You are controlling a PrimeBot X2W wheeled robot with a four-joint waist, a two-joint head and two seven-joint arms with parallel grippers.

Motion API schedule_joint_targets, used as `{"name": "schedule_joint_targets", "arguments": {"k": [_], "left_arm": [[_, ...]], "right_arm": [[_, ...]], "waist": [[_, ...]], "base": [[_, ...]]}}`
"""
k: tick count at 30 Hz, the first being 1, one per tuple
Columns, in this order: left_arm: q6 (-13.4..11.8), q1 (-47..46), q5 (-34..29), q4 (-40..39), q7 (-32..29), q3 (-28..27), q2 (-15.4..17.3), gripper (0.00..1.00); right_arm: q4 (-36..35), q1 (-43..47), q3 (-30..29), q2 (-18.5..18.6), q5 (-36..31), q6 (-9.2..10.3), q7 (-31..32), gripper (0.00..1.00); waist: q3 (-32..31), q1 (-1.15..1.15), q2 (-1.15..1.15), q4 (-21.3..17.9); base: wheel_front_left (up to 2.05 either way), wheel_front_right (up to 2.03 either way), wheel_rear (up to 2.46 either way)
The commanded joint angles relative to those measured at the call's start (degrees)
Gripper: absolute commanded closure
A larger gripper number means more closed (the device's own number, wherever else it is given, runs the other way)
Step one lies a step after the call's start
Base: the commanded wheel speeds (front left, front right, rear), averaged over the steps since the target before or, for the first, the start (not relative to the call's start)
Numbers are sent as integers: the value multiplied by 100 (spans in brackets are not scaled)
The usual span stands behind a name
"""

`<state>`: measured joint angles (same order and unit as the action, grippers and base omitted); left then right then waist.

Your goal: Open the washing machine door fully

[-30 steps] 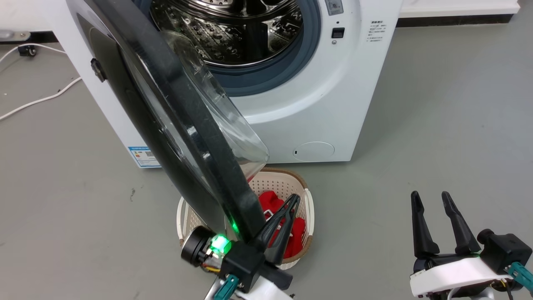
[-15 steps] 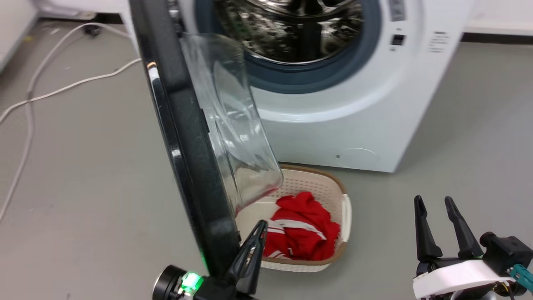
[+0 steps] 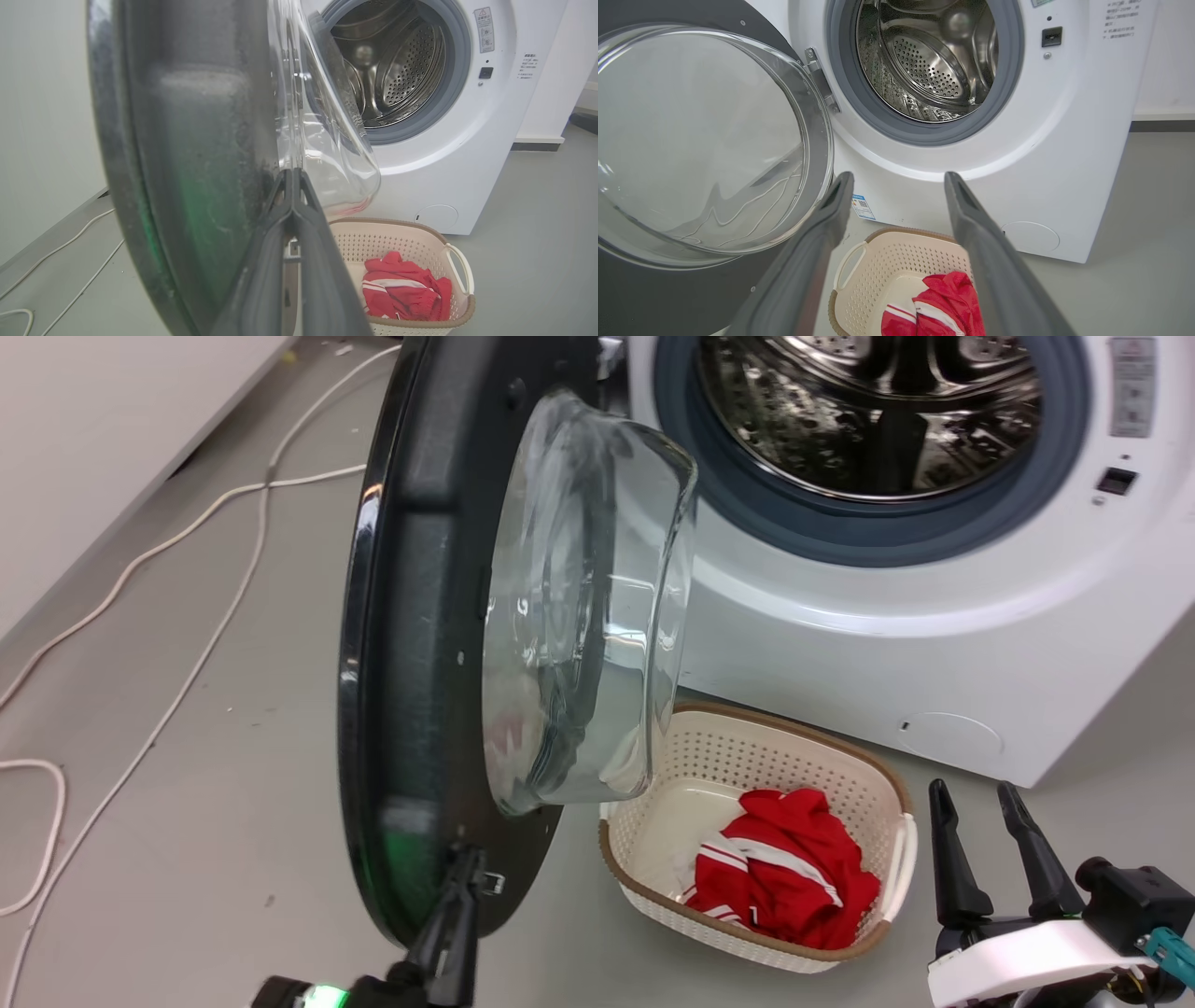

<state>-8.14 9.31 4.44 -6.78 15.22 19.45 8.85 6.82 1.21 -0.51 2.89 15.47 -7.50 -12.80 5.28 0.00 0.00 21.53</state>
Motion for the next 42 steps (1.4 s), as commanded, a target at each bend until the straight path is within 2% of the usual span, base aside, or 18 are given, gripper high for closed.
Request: {"name": "schedule_joint_targets", "arguments": {"k": [1,5,15,23,32,35,42], "left_arm": [[-50,-39,42,2,-13,-116,67,100],[-93,-249,132,99,-13,-484,210,100],[-220,-690,445,573,-13,-1780,693,100],[-34,-1237,866,1281,-15,-2861,1070,100],[346,-1810,1077,2151,-14,-3805,1482,100],[486,-1983,1002,2382,-13,-3924,1492,100],[557,-2033,784,2454,-13,-4142,1340,100]], "right_arm": [[-33,-16,6,-5,-22,2,25,0],[-49,-76,63,-5,-34,2,74,0],[-121,-161,28,-4,-34,2,166,0],[-183,-307,3,-5,-99,2,209,0],[-215,-449,-11,-4,-146,2,199,0],[-224,-470,-12,-4,-169,2,214,0],[-191,-483,-19,-4,-160,2,220,0]], "waist": [[18,0,0,125],[49,0,0,104],[278,0,0,-302],[601,0,0,-622],[819,0,0,-773],[854,0,0,-797],[820,0,0,-849]], "base": [[0,0,0],[0,0,0],[0,0,0],[0,0,0],[0,0,0],[0,0,0],[0,0,0]]}}
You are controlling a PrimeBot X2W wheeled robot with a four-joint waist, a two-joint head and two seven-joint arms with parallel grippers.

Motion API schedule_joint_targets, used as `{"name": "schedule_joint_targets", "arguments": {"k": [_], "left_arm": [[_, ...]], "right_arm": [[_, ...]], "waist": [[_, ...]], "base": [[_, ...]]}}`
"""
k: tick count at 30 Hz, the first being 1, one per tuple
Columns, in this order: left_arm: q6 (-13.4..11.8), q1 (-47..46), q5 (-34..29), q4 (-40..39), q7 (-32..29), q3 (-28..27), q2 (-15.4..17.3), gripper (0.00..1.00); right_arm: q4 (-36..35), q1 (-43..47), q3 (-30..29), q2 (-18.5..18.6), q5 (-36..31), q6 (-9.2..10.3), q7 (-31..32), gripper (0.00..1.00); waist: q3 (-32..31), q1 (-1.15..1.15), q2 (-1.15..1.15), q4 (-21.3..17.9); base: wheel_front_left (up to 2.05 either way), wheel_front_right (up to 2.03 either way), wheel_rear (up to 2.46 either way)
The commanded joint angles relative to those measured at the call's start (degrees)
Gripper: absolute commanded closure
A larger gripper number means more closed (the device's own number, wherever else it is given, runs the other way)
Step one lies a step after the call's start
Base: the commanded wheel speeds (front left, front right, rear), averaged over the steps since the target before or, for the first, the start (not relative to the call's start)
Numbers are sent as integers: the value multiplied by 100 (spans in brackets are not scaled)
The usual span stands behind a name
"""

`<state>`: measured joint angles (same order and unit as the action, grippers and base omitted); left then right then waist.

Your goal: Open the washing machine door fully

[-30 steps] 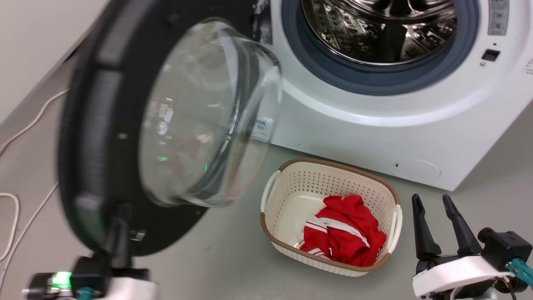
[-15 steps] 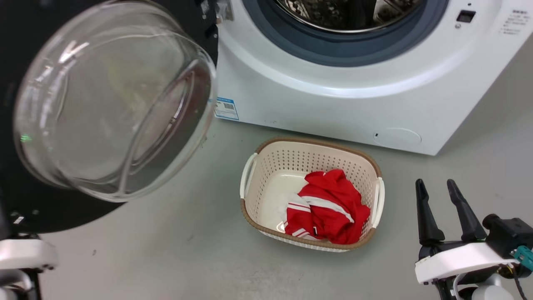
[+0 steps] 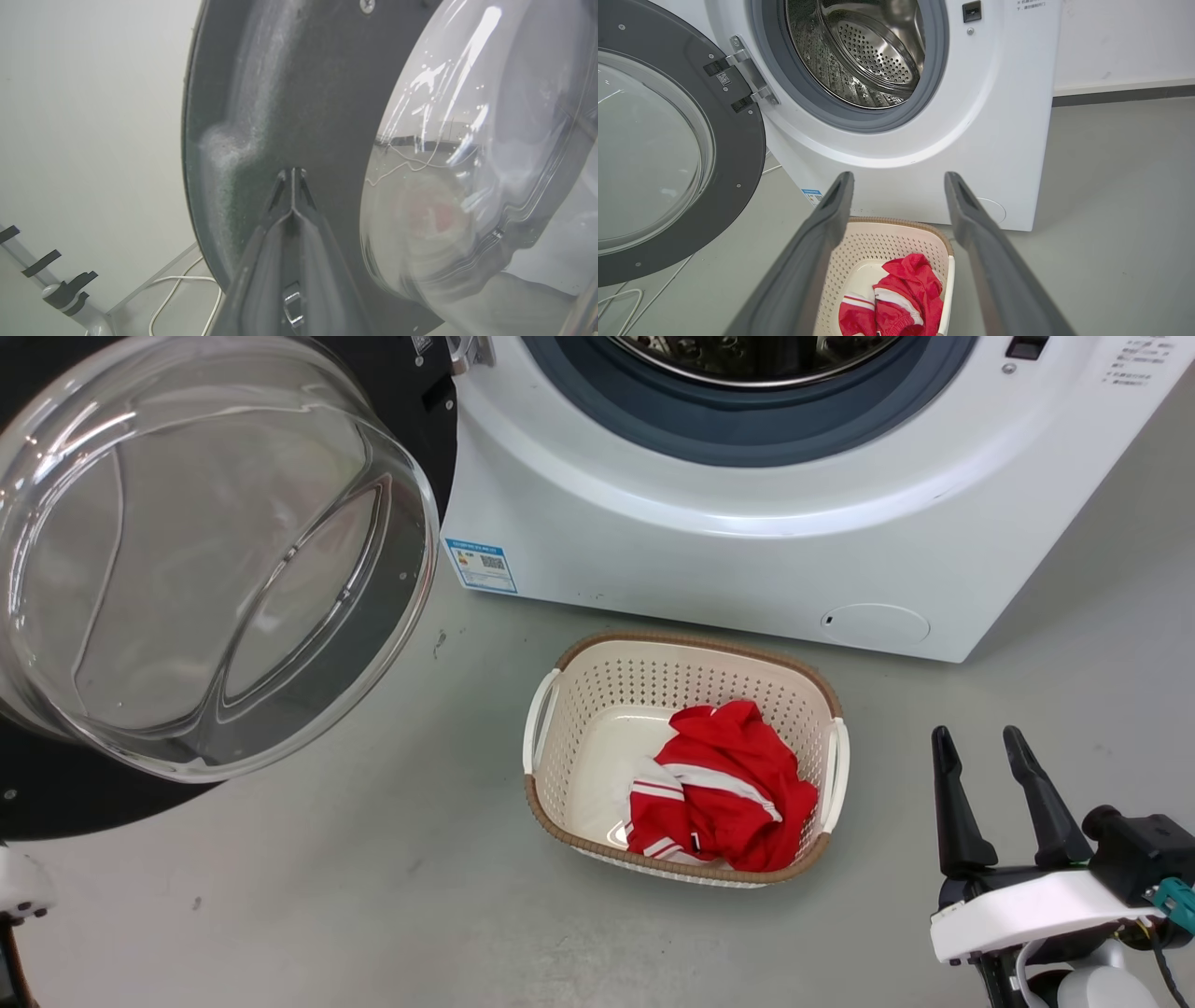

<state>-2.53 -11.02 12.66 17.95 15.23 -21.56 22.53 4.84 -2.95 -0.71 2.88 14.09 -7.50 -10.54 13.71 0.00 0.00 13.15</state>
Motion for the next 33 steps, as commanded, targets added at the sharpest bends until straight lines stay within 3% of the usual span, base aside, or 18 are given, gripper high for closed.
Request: {"name": "schedule_joint_targets", "arguments": {"k": [1,10,13,15,21,33], "left_arm": [[3,64,-68,-54,-14,-64,-78,100],[72,832,-310,-836,-14,-184,-783,100],[137,1167,-315,-1181,-14,-160,-1167,31],[198,1380,-306,-1373,-14,-149,-1402,0],[399,1783,-467,-1819,-14,265,-1828,0],[662,1505,-1061,-1881,-14,1404,-1922,0]], "right_arm": [[19,-59,-8,-3,-11,2,-15,0],[185,90,63,-3,79,2,-125,0],[219,162,78,-4,75,2,-157,0],[250,215,104,-4,84,2,-162,0],[215,331,155,-3,77,2,-185,0],[-141,382,234,-3,-227,2,-195,0]], "waist": [[-50,0,0,-19],[-481,0,0,-102],[-643,0,0,-144],[-746,0,0,-178],[-971,0,0,-284],[-1133,0,0,-723]], "base": [[0,0,0],[0,0,0],[0,0,0],[0,0,0],[0,0,0],[0,0,0]]}}
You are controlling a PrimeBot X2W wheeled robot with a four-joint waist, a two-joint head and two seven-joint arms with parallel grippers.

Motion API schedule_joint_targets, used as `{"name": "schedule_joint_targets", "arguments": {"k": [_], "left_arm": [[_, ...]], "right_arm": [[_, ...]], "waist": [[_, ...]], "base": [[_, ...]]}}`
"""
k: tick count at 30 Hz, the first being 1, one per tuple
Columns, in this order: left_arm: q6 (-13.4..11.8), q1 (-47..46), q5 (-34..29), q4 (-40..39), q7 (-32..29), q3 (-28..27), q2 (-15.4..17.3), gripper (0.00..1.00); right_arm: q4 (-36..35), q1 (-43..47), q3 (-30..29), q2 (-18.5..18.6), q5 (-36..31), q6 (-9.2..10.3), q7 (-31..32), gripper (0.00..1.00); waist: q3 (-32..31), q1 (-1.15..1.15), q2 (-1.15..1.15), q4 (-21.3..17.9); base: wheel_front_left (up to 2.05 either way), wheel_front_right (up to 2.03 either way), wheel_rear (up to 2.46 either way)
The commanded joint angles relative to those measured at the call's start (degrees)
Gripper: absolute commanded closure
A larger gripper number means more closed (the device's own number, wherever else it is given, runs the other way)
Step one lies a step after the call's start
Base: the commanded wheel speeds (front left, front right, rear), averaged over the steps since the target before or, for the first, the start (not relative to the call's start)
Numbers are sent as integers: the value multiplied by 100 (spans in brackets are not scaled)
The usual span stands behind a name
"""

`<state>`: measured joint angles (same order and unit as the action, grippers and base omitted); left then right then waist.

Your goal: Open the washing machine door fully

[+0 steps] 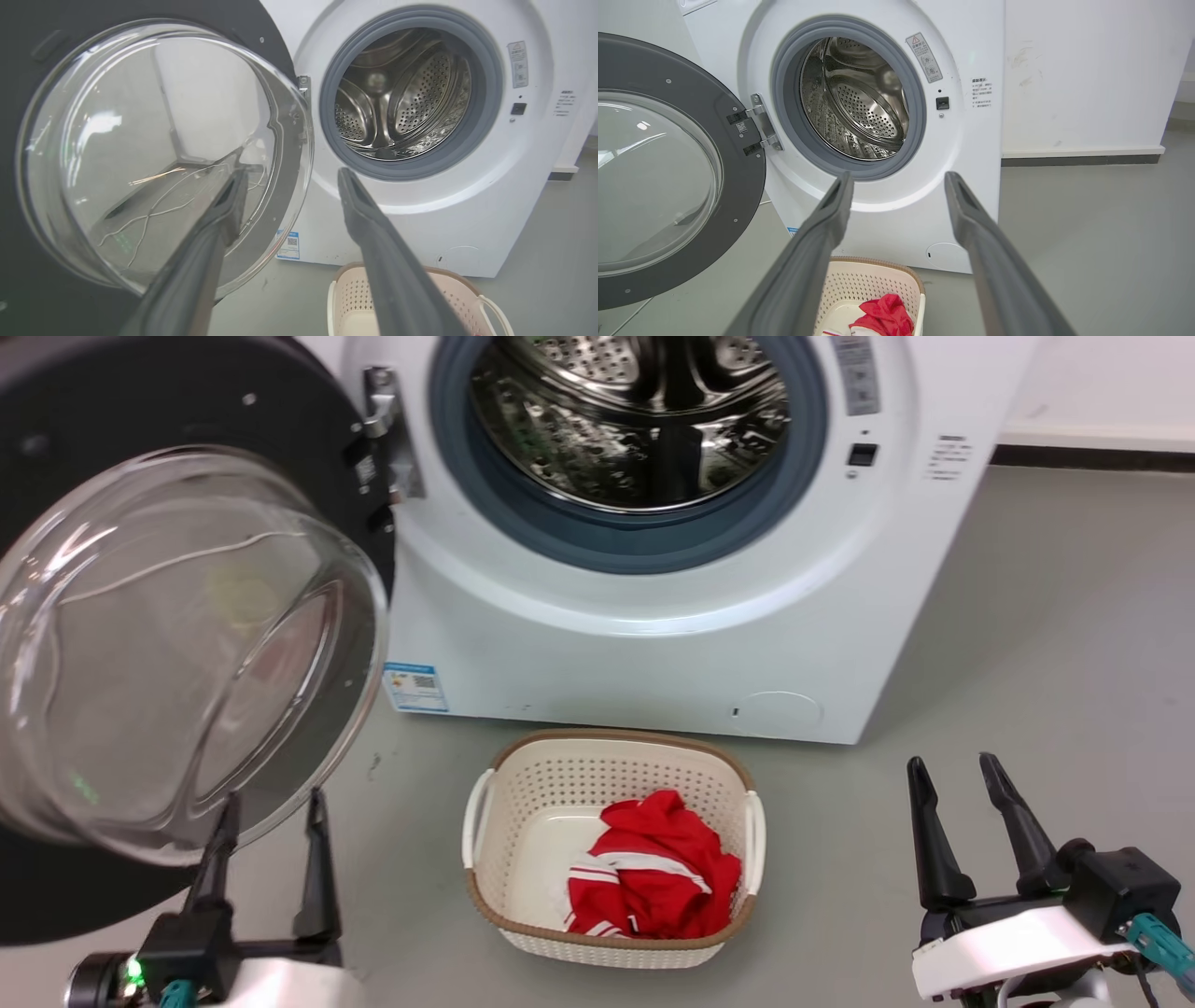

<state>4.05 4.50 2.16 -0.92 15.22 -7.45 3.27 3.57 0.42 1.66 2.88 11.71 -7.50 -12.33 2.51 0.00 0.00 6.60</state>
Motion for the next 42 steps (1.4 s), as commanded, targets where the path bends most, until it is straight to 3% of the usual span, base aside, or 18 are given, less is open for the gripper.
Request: {"name": "schedule_joint_targets", "arguments": {"k": [1,16,42], "left_arm": [[26,-103,-35,26,-13,55,5,0],[-25,-412,68,165,-13,428,-24,0],[-54,-282,82,274,-13,444,-35,0]], "right_arm": [[-65,47,-1,-3,-30,2,2,0],[-315,176,-104,-4,-414,2,208,0],[-217,193,-53,-4,-258,2,205,0]], "waist": [[-10,0,0,-123],[50,0,0,-621],[-42,0,0,-640]], "base": [[0,0,0],[0,0,0],[0,0,0]]}}
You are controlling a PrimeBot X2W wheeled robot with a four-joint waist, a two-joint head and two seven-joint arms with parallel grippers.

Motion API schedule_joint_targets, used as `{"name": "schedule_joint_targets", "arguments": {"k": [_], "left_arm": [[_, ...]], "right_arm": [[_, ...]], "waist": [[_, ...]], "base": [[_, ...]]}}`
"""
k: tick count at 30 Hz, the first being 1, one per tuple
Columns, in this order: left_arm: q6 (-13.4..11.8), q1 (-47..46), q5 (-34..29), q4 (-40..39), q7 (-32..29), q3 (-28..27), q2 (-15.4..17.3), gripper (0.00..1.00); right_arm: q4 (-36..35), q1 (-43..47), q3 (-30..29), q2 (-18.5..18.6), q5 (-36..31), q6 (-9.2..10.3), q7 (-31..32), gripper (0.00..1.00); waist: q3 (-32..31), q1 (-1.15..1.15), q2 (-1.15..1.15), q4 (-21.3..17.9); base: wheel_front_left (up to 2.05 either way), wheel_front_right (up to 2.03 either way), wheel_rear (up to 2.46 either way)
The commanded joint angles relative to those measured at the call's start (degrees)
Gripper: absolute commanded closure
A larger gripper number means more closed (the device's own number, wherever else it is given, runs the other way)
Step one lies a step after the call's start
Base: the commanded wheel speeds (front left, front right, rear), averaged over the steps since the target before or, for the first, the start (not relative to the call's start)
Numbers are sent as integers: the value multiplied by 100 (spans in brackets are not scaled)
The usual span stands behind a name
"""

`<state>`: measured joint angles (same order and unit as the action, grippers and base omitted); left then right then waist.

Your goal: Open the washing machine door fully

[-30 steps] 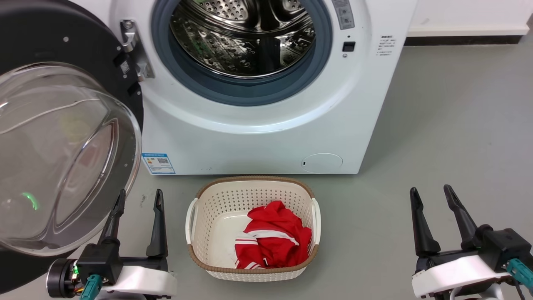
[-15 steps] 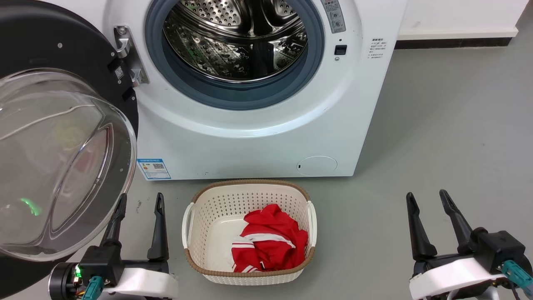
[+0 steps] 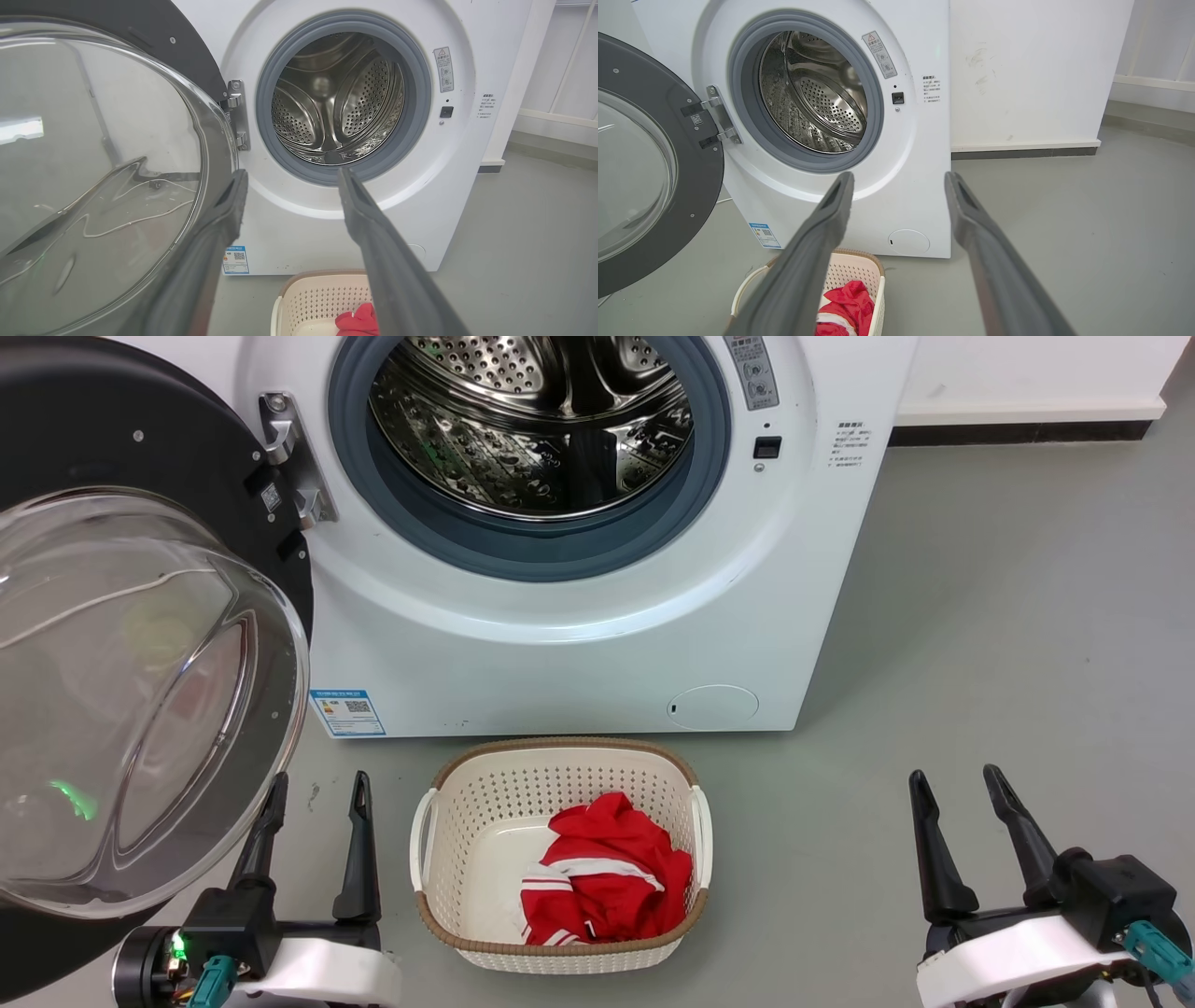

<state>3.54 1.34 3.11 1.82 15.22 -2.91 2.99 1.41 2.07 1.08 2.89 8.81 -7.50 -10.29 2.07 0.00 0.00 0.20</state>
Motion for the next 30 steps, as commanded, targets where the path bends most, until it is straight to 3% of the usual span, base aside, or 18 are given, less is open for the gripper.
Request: {"name": "schedule_joint_targets", "arguments": {"k": [1,2,3,6,30], "left_arm": [[-3,22,-20,-9,-13,-19,-7,0],[2,19,-20,-13,-13,-24,-7,0],[1,-2,2,1,0,-15,-1,100],[4,14,66,165,-30,-29,-10,100],[120,-221,2660,458,-656,-122,-9,100]], "right_arm": [[-1,30,10,-5,37,2,2,0],[1,31,9,-5,52,2,-1,0],[5,1,5,0,30,0,-1,100],[110,49,25,-1,84,0,-1,100],[434,-226,-29,143,2668,0,348,100]], "waist": [[5,0,0,2],[7,0,0,4],[8,0,0,5],[7,0,0,5],[-30,0,0,1]], "base": [[0,0,0],[0,0,0],[0,0,0],[0,0,0],[0,0,0]]}}
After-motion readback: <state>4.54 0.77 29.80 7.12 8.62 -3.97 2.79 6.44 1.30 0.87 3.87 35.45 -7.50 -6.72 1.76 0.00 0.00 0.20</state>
